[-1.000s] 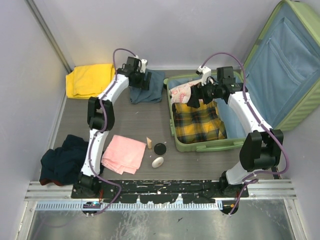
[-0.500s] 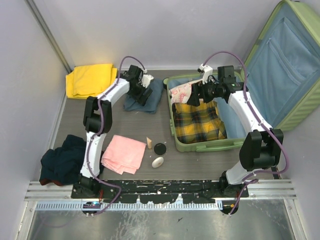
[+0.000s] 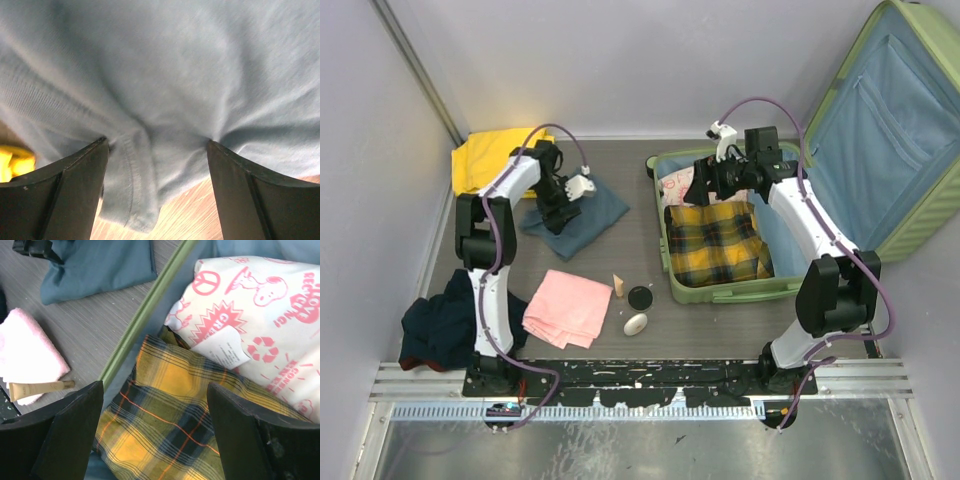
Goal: Pack the luggage
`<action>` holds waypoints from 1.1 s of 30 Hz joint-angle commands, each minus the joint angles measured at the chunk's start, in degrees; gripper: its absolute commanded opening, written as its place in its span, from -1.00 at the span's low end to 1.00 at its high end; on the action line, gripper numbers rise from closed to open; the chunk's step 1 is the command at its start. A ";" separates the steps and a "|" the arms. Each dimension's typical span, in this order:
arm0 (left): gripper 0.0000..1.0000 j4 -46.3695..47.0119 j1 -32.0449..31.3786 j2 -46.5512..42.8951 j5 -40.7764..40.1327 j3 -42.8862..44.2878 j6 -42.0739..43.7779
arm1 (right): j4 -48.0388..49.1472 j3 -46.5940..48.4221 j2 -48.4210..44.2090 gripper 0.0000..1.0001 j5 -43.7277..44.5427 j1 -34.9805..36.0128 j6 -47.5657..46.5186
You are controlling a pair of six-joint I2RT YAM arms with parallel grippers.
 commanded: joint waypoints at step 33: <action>0.55 -1.30 -6.77 -12.19 8.88 -15.34 12.58 | 10.48 9.40 8.99 0.77 7.63 11.17 16.92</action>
